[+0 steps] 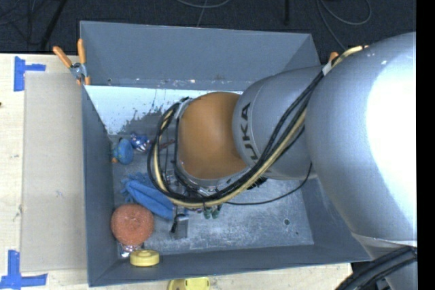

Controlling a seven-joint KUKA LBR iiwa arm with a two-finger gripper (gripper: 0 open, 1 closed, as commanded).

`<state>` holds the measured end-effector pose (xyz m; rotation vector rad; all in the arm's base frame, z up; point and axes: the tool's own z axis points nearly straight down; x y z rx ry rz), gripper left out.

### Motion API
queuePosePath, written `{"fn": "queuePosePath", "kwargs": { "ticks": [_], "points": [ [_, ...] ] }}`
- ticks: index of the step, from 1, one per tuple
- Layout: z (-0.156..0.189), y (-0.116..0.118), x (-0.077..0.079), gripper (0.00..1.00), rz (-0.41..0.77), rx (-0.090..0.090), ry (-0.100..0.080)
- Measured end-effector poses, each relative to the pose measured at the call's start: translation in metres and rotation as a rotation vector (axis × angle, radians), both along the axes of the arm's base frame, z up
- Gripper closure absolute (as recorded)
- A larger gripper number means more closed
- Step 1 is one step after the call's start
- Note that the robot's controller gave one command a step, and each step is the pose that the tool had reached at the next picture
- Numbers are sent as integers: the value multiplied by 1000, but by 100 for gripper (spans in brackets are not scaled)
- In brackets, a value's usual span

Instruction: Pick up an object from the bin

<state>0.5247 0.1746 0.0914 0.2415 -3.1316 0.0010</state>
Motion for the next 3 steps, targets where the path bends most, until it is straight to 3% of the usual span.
{"fn": "queuePosePath", "kwargs": {
  "ticks": [1,3],
  "points": [
    [-20,28,-2,100,-61,0,0],
    [-15,28,-3,100,-61,-2,3]
  ]
}}
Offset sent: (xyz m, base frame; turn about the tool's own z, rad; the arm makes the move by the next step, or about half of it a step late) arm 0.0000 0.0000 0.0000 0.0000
